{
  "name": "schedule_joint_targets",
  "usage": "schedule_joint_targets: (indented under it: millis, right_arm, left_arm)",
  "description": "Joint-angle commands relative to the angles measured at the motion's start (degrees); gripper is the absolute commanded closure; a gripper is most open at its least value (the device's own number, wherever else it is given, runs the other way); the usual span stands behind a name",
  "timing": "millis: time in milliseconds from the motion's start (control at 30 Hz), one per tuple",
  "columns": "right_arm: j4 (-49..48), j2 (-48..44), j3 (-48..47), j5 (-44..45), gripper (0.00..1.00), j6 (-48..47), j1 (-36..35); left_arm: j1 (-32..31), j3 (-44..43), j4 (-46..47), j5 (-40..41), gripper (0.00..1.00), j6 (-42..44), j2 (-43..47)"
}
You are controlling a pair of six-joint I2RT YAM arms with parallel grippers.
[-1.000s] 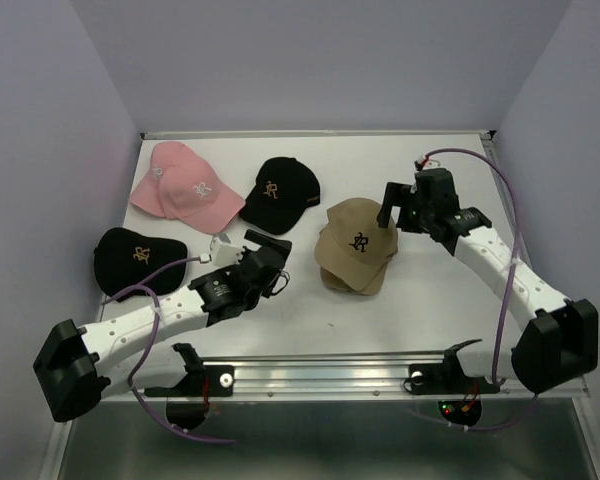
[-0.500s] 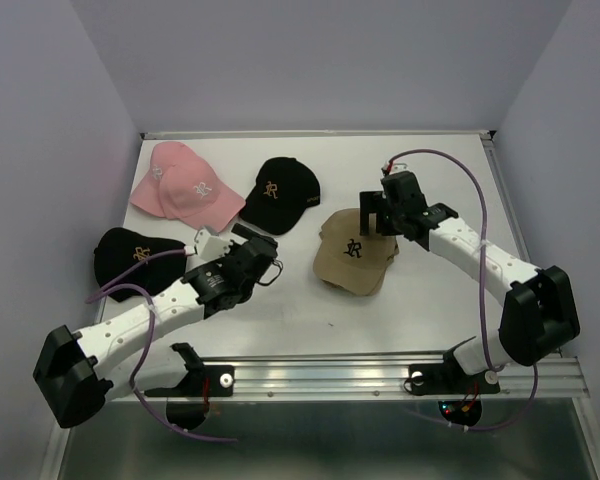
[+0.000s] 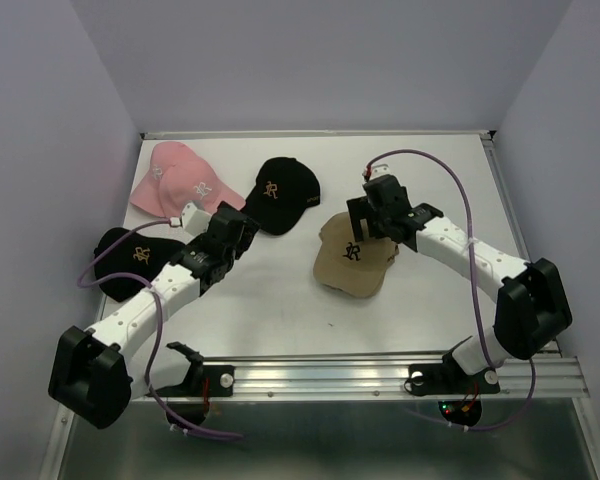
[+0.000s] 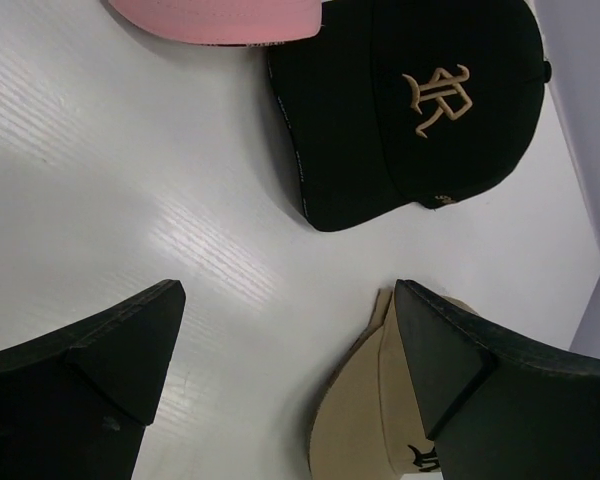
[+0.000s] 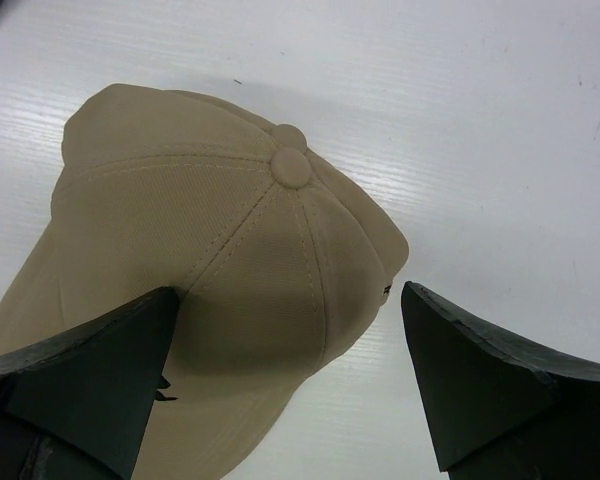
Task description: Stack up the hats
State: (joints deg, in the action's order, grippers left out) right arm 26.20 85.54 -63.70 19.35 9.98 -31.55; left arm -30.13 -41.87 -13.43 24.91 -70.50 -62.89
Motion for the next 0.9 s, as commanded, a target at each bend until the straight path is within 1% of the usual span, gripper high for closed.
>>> schedule_joint_targets:
  millis: [0, 233, 367, 433, 500, 600, 733, 867]
  right_arm:
    - [7.46, 2.61, -0.90, 2.97, 0.00, -3.30, -1.58]
    - [7.99, 2.53, -1.25, 5.34, 0.00, -5.05, -3.25]
    - [8.08, 0.16, -3.79, 5.43, 0.00, -2.61, -3.25]
    - [7.65, -2.91, -6.08, 3.33, 0.00, -1.11, -3.25]
    - [6.16, -6.77, -7.66, 0.71, 0.00, 2.66, -3.25]
    - [3.17, -11.95, -7.14, -3.69, 0.00, 4.95, -3.25]
    - [2.10, -15.74, -5.91, -6.87, 0.00, 5.31, -3.25]
    - [2.02, -17.33, -4.59, -8.01, 0.00, 5.23, -3.25]
  left_arm:
    - [2.26, -4.09, 2.97, -1.44, 0.01, 7.12, -2.93]
    - [4.11, -5.24, 5.43, -3.63, 0.01, 9.06, -7.24]
    - [4.90, -5.51, 7.19, -5.57, 0.01, 9.94, -9.26]
    - [5.17, -5.59, 8.86, -5.75, 0.01, 10.82, -10.58]
    - [5.60, -5.86, 10.70, -6.18, 0.01, 11.69, -12.25]
    - [6.05, -6.82, 12.72, -6.80, 0.01, 13.63, -15.50]
    - [6.40, -8.75, 13.86, -6.45, 0.02, 16.96, -20.24]
    - [7.27, -8.15, 20.54, -7.32, 0.03, 20.14, -24.37]
